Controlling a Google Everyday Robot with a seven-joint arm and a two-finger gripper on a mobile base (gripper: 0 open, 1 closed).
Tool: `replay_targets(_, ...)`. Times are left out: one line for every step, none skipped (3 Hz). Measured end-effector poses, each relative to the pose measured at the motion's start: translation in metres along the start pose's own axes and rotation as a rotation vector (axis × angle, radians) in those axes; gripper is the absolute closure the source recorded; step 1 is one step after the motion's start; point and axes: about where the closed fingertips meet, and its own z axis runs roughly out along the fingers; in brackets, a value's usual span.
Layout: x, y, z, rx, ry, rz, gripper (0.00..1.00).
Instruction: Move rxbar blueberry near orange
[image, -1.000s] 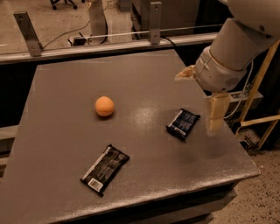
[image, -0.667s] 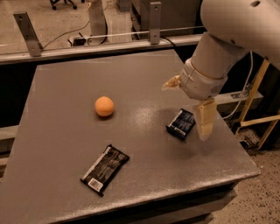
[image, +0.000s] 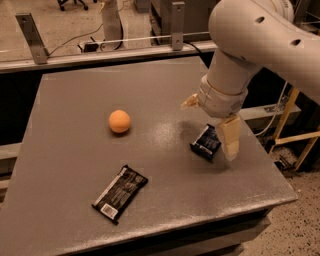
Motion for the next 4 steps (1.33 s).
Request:
replay_targets(0.0083,0.0054,0.0127,-0.032,0.020,-0.009,0.18)
replay_targets(0.0139,0.0111,0.0192,-0.048,0.018,-0.008,0.49)
replay_targets(0.0132,0.0102,0.0116,-0.048,0.018,-0.008,0.80)
replay_targets(0.0132,0.0101,0.0107,-0.048,0.018,-0.008,1.00)
